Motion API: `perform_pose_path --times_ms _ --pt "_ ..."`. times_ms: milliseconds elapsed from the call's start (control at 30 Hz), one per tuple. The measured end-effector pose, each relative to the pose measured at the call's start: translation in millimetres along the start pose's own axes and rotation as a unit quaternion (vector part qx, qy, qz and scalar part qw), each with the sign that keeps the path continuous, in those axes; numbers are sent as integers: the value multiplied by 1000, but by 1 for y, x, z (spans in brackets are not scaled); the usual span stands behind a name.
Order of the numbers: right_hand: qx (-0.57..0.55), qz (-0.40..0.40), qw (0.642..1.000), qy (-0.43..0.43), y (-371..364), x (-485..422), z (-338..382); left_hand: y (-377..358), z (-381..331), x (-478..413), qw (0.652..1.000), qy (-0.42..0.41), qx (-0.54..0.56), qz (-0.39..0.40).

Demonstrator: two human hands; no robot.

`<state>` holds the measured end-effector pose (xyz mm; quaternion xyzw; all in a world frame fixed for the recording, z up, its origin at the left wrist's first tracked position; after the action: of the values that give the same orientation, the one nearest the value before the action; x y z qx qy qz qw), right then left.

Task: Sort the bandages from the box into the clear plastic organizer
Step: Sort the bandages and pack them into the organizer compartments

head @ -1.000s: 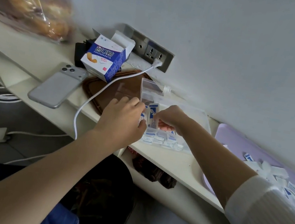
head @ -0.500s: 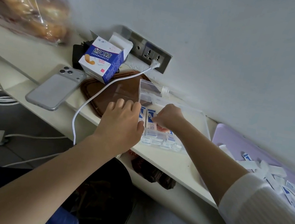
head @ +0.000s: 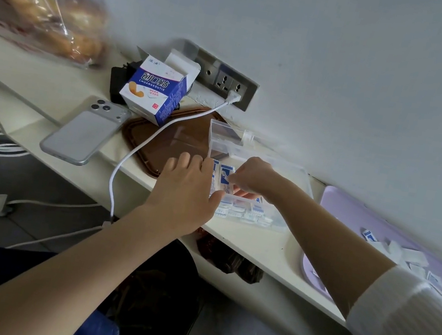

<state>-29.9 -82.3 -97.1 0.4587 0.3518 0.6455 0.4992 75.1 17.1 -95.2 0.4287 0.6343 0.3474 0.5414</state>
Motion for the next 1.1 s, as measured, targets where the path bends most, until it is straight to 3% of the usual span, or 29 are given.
perform_pose_path --times_ms 167,300,500,600,767,933,1100 --pt "2 6 1000 16 -2 3 -3 2 -3 -2 1000 -1 -1 9" --pt "60 -2 995 78 -1 8 -1 4 -4 -4 1000 0 -13 19" --pt "87 -105 973 188 21 41 -14 7 -11 -7 996 -21 -76 32" --pt "124 -170 945 251 31 58 -38 9 -21 -4 993 -41 -106 25" --pt "166 -334 862 344 48 77 -99 0 -47 2 983 -116 -132 -53" --pt "191 -316 889 271 50 72 -194 -9 -95 11 973 -189 -83 -108" --pt "234 -227 944 52 56 69 -297 -34 -164 17 962 -259 -22 -83"
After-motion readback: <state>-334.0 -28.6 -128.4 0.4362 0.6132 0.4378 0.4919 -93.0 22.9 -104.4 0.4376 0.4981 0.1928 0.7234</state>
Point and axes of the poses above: each hand's wrist, its own x-axis away from the middle knuckle, its own y-axis out of the back of the hand, z = x × y, the point moved 3 cm from there along -x, towards the middle knuckle, and after that the axes turned 13 degrees about -z, right-handed, at the moved point
